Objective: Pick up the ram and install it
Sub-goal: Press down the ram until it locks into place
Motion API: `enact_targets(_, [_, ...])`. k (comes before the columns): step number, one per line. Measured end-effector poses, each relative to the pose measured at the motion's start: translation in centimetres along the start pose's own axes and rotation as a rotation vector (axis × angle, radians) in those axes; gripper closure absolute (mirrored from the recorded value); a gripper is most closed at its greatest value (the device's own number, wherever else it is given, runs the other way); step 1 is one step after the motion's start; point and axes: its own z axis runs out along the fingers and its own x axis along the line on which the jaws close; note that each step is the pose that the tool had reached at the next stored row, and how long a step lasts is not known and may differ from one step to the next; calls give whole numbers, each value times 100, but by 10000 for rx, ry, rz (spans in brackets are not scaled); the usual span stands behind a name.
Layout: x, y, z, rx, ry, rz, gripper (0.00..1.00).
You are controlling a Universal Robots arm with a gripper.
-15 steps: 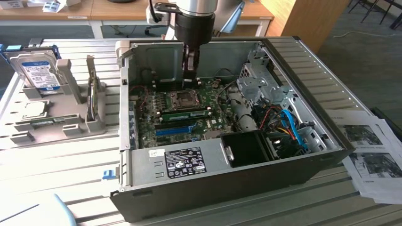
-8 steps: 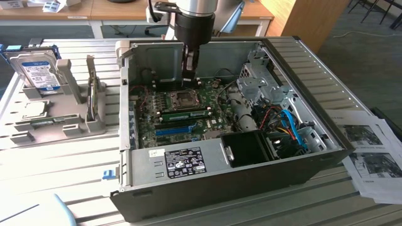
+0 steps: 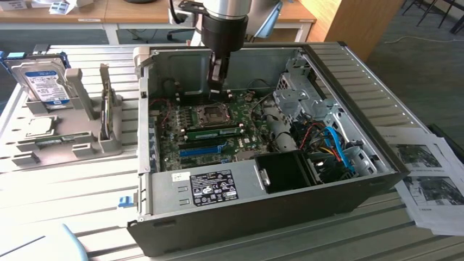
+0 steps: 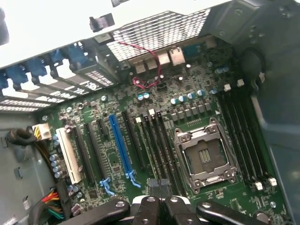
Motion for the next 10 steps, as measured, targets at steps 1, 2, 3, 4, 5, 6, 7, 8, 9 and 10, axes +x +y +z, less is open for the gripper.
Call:
enact_targets(1, [0,0,0,-11,-17,116,91])
enact_targets(2, [0,0,0,-23,-34,233,91])
enact_targets(3, [0,0,0,-36,-52,359,91])
enact_targets(4, [0,0,0,-47,-68,475,91])
enact_targets(5, [0,0,0,-58,-84,591,91])
enact_targets(6, [0,0,0,-69,-99,707,91])
enact_targets(7, [0,0,0,-80,-112,824,91])
enact_targets(8, [0,0,0,-90,-126,939,91])
enact_targets(9, [0,0,0,-101,-140,1061,91])
enact_targets(10, [0,0,0,-112,-155,1174,91])
